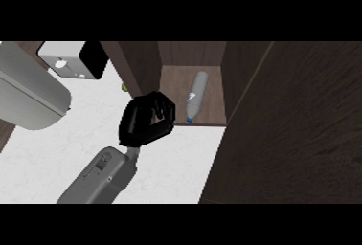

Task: Pick up the bottled water, place it into the cabinet and close the cabinet

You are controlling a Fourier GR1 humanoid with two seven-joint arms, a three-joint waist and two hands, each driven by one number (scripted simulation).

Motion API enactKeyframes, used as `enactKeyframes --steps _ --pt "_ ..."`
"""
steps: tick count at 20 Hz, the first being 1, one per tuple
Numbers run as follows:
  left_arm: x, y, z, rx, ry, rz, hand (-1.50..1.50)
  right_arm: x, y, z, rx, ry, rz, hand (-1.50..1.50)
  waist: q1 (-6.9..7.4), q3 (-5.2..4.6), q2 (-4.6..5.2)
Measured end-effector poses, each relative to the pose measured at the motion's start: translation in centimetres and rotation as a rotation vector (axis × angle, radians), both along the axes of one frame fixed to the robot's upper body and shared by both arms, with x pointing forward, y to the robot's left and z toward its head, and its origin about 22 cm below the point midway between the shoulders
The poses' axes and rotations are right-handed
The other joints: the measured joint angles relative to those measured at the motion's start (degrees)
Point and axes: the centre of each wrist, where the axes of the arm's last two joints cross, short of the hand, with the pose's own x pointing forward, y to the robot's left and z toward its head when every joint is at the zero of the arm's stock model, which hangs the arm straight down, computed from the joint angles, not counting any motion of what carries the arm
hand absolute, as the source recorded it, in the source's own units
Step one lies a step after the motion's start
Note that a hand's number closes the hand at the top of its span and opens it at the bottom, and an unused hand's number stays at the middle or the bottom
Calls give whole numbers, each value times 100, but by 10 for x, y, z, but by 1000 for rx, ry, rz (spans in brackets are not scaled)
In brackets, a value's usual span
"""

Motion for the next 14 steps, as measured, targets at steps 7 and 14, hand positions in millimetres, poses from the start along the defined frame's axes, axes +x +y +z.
enactKeyframes --steps 7,14 --pt "-52 49 1 4 -7 45 150 -4 23 3 34 81 95 150 -15 -2 19" --pt "-83 88 9 -1 -11 85 150 4 57 11 28 84 158 150 -23 -8 34"
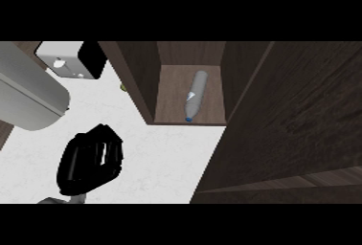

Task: Pick up the bottled water, place it into the cabinet and close the cabinet

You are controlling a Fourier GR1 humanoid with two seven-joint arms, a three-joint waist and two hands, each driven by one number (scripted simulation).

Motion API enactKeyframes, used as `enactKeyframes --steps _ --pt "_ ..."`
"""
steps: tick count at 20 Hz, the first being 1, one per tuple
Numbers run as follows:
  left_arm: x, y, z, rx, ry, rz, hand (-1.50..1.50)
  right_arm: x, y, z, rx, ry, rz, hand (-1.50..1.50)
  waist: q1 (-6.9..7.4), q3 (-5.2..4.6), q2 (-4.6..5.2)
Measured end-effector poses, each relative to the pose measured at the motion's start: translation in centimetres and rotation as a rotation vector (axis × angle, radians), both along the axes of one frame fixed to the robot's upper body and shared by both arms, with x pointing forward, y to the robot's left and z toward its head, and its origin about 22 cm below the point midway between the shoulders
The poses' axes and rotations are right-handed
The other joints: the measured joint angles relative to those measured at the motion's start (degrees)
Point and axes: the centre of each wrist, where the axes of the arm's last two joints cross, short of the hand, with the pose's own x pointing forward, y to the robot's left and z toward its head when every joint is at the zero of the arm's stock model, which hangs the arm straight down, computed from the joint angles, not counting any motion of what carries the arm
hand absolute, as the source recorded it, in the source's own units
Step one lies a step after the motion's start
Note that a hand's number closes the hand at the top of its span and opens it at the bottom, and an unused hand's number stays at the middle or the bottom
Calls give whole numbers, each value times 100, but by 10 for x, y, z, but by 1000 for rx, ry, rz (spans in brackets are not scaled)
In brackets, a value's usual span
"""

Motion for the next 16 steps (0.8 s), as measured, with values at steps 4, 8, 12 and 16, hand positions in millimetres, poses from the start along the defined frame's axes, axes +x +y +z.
enactKeyframes --steps 4,8,12,16 --pt "-17 19 -3 -11 -1 20 150 3 27 1 -16 -13 57 150 17 -2 5" --pt "-28 41 1 -12 -5 29 150 4 30 5 -90 -79 72 150 57 -5 7" --pt "-30 58 1 -16 -9 41 150 7 33 8 -88 -136 50 150 92 -10 23" --pt "-35 68 0 -13 -11 45 150 14 36 12 -77 -147 9 150 144 -13 36"
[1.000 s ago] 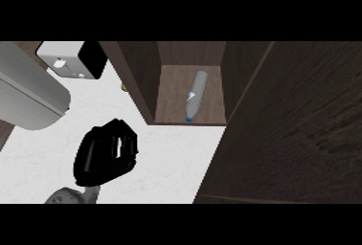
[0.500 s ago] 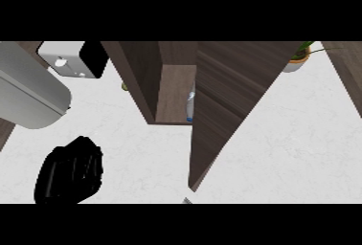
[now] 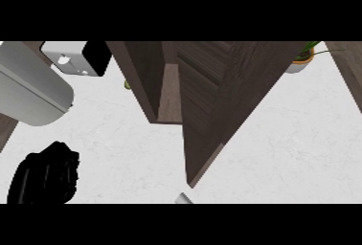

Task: Pick up the bottled water, place it into the cabinet and close the cabinet

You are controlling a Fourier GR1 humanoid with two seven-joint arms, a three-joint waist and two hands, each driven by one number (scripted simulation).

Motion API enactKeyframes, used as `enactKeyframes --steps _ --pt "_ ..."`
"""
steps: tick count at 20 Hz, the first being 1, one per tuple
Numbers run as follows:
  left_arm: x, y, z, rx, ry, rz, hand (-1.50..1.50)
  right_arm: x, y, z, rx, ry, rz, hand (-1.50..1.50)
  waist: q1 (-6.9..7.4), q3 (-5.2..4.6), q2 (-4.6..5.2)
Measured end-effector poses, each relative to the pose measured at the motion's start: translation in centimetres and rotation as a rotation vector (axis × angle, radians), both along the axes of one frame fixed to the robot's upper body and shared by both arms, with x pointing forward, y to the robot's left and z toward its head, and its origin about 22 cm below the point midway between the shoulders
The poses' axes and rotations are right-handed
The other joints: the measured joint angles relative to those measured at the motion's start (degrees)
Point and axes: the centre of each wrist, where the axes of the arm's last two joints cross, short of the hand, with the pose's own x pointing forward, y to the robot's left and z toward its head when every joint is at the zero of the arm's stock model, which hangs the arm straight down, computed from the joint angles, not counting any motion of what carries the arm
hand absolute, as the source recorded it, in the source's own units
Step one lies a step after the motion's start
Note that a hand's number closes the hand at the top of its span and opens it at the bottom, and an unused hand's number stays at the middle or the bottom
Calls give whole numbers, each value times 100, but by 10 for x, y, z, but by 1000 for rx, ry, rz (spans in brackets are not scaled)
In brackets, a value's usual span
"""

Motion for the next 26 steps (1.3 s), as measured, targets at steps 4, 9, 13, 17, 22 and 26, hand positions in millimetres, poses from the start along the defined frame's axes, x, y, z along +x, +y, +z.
enactKeyframes --steps 4,9,13,17,22,26 --pt "-8 8 1 4 -3 -12 150 17 9 5 47 24 -55 150 65 3 14" --pt "-14 24 5 3 -8 -18 150 77 45 16 105 83 -119 150 91 10 41" --pt "-20 34 7 9 -7 -17 150 126 50 20 128 170 -112 150 47 17 47" --pt "-24 47 6 8 -13 -13 150 175 43 7 134 223 -108 150 2 23 49" --pt "-32 60 5 10 -13 -14 150 220 30 -3 125 227 -69 150 -13 23 -51" --pt "-30 57 10 11 -11 -23 150 231 41 -7 118 245 36 150 57 -32 -120"
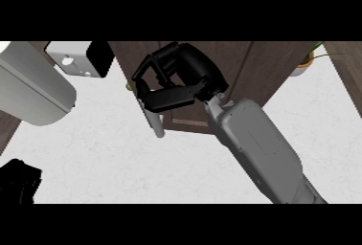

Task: Pick up the bottled water, place it into the cabinet and close the cabinet

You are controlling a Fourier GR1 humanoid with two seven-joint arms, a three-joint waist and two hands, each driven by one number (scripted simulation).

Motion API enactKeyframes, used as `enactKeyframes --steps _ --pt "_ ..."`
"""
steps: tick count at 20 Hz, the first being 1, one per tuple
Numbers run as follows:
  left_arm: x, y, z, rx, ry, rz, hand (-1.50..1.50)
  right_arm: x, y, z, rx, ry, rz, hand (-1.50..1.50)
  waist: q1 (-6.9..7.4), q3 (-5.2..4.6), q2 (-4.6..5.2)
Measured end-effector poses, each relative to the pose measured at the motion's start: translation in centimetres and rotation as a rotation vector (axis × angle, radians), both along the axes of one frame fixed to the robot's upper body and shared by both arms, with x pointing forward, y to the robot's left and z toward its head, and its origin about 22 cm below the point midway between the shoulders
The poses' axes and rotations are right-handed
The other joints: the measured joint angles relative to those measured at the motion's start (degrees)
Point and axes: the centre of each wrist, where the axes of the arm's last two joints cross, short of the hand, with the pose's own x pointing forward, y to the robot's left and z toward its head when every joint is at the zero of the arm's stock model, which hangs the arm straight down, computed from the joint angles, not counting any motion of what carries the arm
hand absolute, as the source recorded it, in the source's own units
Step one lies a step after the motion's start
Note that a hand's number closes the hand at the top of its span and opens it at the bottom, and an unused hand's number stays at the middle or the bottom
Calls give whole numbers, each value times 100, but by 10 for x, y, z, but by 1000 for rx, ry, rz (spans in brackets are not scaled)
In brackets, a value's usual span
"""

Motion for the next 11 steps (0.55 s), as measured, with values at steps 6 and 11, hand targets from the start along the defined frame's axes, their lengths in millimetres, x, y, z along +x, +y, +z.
enactKeyframes --steps 6,11 --pt "1 2 4 6 -9 -14 150 12 -4 -7 6 -45 71 150 67 -38 -45" --pt "5 0 8 8 -20 -24 150 19 -6 -9 0 -84 108 150 90 -60 -50"
